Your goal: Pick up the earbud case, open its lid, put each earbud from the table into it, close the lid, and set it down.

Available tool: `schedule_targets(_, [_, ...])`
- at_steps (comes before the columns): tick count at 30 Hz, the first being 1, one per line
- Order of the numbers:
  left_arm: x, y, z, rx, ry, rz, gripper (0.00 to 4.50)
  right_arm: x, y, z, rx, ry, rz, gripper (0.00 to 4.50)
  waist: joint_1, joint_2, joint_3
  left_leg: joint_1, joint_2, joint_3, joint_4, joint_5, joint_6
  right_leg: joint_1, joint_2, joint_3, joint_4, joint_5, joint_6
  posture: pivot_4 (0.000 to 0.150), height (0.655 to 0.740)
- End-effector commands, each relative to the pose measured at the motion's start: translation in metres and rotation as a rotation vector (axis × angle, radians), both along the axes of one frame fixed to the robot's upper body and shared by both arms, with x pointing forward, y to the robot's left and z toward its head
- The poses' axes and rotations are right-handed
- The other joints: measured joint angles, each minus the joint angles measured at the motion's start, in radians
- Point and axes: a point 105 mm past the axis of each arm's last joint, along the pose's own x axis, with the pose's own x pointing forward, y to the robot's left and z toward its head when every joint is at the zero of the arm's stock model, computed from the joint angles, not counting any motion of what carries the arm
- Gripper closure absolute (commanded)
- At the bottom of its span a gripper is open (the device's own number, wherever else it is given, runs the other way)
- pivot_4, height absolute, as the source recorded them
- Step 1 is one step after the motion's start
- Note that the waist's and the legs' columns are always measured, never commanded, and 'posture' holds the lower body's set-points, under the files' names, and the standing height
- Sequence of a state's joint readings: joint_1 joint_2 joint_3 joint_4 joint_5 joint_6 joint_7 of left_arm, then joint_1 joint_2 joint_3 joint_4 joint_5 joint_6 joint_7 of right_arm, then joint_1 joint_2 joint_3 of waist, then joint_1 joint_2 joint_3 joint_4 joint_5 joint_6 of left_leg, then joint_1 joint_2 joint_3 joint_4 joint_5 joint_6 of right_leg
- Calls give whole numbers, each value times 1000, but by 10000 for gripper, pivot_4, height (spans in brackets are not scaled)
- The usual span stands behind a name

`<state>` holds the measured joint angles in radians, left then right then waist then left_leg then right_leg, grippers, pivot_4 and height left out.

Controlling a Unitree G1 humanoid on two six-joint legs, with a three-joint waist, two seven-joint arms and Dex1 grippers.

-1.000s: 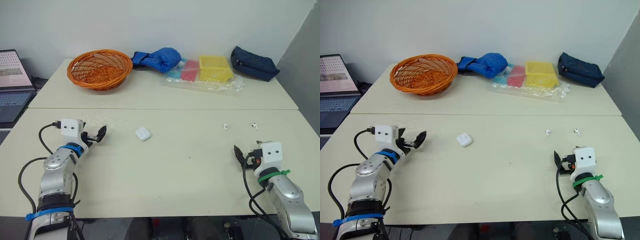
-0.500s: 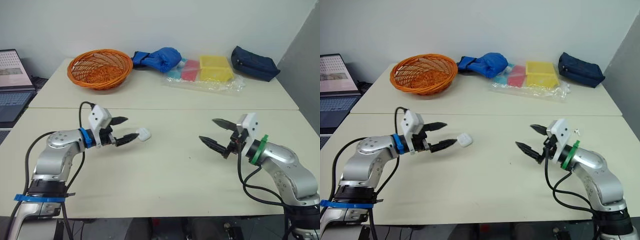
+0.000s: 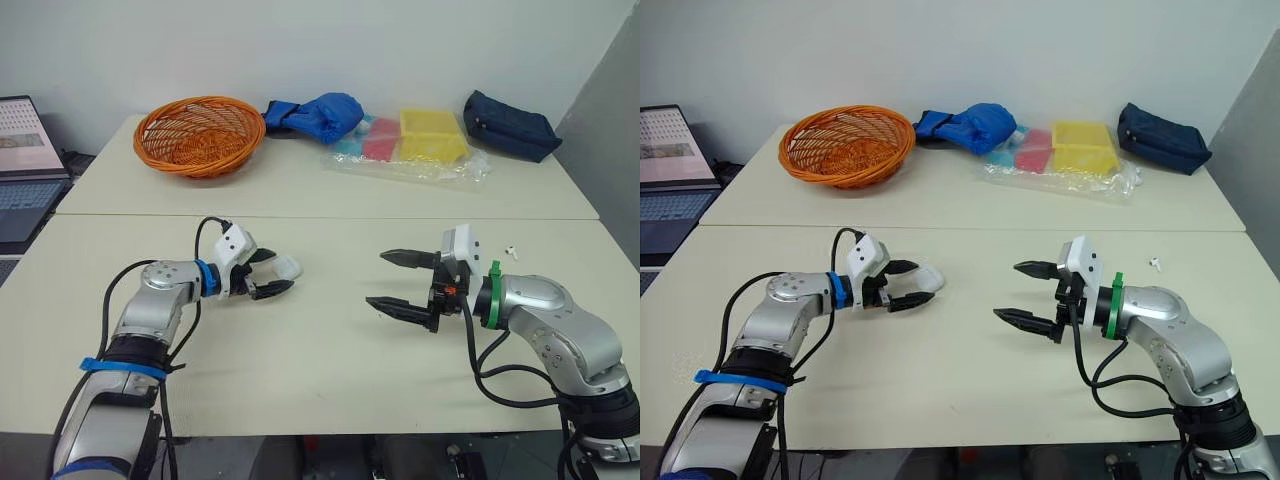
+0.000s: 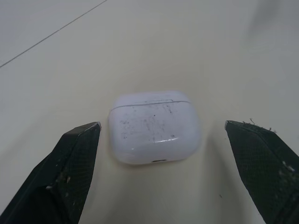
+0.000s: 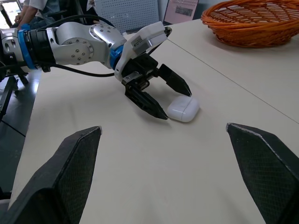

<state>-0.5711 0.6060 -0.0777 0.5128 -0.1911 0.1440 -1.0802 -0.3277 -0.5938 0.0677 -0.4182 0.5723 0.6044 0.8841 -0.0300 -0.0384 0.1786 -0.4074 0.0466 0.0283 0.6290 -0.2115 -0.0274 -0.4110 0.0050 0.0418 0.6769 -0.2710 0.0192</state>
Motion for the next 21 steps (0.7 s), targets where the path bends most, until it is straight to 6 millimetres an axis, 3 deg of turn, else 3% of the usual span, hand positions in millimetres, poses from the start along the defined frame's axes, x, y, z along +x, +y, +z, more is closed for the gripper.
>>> schedule_targets(1, [4,-1,4,20,-36,-2,367,-5,1,12,4,-52,20,0,0,0,0,0,0,0,0,0,0,0,0,0,0,0,0,1500,7400])
schedule_targets(6, [7,0,-6,27,-24,22,367,-6,-2,12,-9,-56,7,0,1,0,0,0,0,-1,1,0,0,0,0,0,1,0,0,1500,7400])
schedule_targets(13, [11,1,-8,27,-23,25,17520,-5,-5,11,-17,-55,-5,0,1,0,0,1,0,0,1,0,0,0,0,0,2,0,0,1500,7400])
schedule_targets(17, [8,0,-9,36,-41,-4,17902,-6,-4,12,-19,-58,-8,0,1,0,0,1,0,0,1,0,0,0,0,0,2,0,0,1500,7400])
schedule_targets(19, [9,-5,-1,23,-88,-21,17901,-5,-4,12,-13,-51,-14,0,1,0,0,1,0,0,1,0,0,0,0,0,2,0,0,1500,7400])
schedule_targets(21, [15,-14,21,15,-239,-43,17901,-1,-6,12,-6,-24,-41,0,1,0,0,0,0,0,1,0,0,0,0,0,2,0,0,1500,7400])
